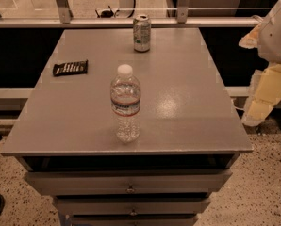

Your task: Move water bottle near 7up can

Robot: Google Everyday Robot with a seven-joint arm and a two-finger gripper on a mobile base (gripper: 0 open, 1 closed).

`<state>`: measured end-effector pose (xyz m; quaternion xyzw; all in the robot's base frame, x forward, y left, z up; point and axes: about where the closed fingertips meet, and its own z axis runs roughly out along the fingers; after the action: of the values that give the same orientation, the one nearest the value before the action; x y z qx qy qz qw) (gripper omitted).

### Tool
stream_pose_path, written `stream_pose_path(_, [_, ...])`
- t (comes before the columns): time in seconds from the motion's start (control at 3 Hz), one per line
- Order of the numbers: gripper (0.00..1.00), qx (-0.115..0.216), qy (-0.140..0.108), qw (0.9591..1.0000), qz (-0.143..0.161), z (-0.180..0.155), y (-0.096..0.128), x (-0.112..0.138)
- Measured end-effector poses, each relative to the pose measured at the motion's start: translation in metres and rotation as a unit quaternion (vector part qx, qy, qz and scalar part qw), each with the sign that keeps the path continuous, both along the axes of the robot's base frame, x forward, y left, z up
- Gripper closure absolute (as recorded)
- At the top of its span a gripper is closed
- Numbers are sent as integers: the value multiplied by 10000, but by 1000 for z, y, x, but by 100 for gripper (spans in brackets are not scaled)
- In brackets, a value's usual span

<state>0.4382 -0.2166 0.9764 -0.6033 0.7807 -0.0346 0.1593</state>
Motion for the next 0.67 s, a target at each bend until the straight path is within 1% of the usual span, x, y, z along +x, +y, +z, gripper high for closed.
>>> stream_pose_path(0.33, [0, 0, -1, 10000, 0, 0, 0, 0])
stream_pose_path(0.67, [0, 542, -141, 9976, 406, -1, 44, 4])
